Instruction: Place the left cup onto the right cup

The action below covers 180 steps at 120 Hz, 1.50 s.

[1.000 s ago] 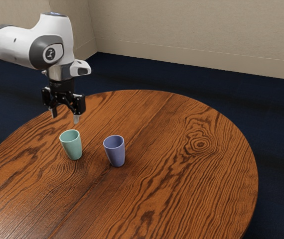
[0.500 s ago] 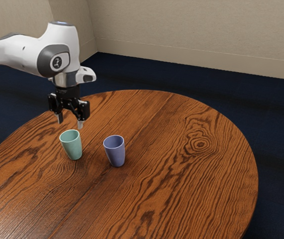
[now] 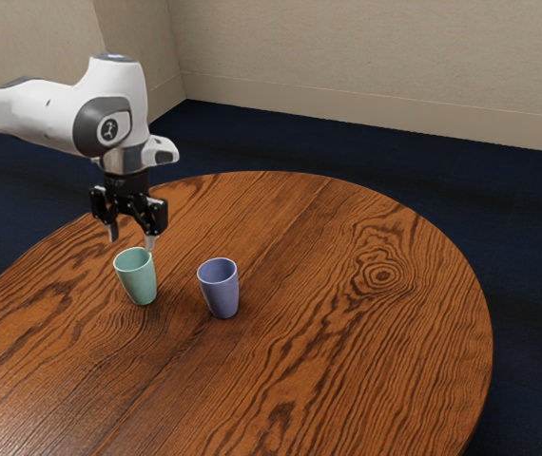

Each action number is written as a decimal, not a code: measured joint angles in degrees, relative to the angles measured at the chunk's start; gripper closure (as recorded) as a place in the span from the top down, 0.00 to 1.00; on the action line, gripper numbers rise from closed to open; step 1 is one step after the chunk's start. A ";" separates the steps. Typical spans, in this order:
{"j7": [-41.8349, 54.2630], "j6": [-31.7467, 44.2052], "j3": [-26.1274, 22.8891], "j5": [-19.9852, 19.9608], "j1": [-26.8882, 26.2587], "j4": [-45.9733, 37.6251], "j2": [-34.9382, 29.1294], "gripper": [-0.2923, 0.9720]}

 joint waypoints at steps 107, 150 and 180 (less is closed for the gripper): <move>6.16 6.25 0.07 -0.53 3.09 5.17 10.14 0.63; 7.97 7.22 0.08 -2.41 3.44 5.51 12.05 0.63; 8.76 7.84 0.17 -4.54 3.77 4.68 12.49 0.60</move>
